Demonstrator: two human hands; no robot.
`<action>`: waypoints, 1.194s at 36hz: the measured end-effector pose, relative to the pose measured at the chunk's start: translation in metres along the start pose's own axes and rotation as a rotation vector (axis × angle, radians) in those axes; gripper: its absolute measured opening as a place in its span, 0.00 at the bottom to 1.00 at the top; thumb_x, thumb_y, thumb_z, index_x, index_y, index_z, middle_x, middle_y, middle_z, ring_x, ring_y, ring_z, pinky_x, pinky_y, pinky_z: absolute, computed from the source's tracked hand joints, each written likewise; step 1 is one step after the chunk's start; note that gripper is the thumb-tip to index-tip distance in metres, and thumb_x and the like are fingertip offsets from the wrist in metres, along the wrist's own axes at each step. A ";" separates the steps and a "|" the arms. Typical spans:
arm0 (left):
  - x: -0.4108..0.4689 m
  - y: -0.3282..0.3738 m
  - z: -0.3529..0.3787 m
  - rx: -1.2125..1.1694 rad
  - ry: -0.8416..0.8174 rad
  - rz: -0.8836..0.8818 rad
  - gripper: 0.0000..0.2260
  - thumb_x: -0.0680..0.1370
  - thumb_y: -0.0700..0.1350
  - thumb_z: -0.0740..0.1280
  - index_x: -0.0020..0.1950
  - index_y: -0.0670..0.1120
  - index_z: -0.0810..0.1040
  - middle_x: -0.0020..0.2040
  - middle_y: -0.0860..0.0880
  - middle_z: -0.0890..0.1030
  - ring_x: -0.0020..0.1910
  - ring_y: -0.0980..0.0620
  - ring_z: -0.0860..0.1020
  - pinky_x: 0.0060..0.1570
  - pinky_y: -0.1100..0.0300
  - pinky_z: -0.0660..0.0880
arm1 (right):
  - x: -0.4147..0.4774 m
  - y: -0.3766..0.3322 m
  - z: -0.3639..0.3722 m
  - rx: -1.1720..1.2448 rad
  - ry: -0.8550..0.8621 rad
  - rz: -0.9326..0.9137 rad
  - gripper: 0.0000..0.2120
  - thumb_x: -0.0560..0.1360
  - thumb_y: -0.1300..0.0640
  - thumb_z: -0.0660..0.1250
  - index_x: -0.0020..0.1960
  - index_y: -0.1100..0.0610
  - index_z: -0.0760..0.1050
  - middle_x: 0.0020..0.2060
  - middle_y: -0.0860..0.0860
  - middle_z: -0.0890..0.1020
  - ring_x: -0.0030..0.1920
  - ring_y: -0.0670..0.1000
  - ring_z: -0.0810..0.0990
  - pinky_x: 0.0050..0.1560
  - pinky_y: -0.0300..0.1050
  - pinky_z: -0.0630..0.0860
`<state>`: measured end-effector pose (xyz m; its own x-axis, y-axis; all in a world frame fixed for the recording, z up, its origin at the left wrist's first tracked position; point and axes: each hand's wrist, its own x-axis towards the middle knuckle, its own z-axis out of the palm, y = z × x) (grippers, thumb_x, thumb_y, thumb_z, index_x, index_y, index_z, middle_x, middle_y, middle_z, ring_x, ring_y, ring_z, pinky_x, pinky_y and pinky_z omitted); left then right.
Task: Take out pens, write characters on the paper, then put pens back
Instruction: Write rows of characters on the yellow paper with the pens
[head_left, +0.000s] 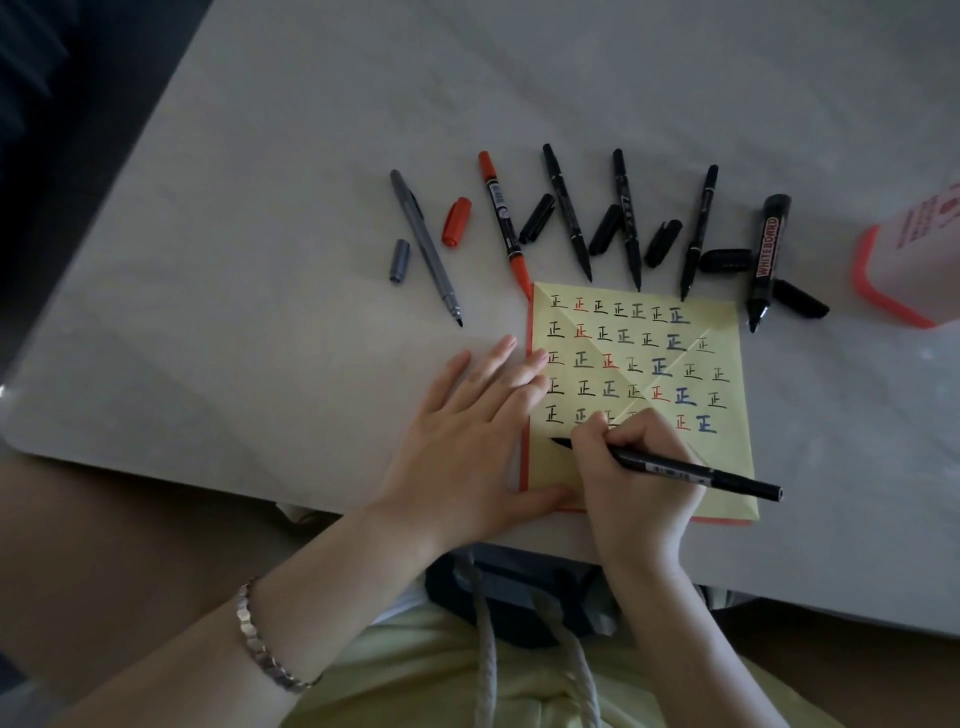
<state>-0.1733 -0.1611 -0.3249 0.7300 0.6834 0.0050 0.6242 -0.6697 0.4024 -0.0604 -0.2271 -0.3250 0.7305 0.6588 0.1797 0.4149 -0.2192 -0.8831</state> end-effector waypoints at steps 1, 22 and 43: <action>0.000 0.000 0.000 0.001 -0.002 -0.001 0.39 0.66 0.70 0.62 0.68 0.45 0.68 0.72 0.51 0.65 0.73 0.52 0.53 0.70 0.51 0.48 | 0.000 0.000 0.000 -0.001 -0.002 -0.002 0.13 0.65 0.62 0.66 0.24 0.61 0.66 0.23 0.44 0.73 0.21 0.42 0.68 0.24 0.28 0.62; 0.000 0.001 -0.001 0.012 -0.011 -0.001 0.39 0.67 0.70 0.61 0.69 0.45 0.67 0.73 0.51 0.64 0.74 0.53 0.52 0.71 0.52 0.46 | -0.002 -0.003 0.000 0.000 0.006 -0.015 0.14 0.64 0.67 0.65 0.24 0.65 0.64 0.17 0.45 0.62 0.22 0.42 0.65 0.24 0.28 0.61; 0.000 0.000 0.000 0.002 -0.003 -0.002 0.39 0.67 0.70 0.62 0.69 0.46 0.66 0.73 0.51 0.64 0.74 0.52 0.52 0.71 0.52 0.46 | 0.000 -0.002 0.001 -0.047 0.034 -0.049 0.14 0.66 0.65 0.66 0.24 0.62 0.65 0.19 0.41 0.65 0.22 0.41 0.67 0.25 0.27 0.62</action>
<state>-0.1733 -0.1612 -0.3247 0.7297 0.6838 0.0010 0.6262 -0.6688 0.4007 -0.0619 -0.2263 -0.3238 0.7264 0.6451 0.2371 0.4747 -0.2215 -0.8518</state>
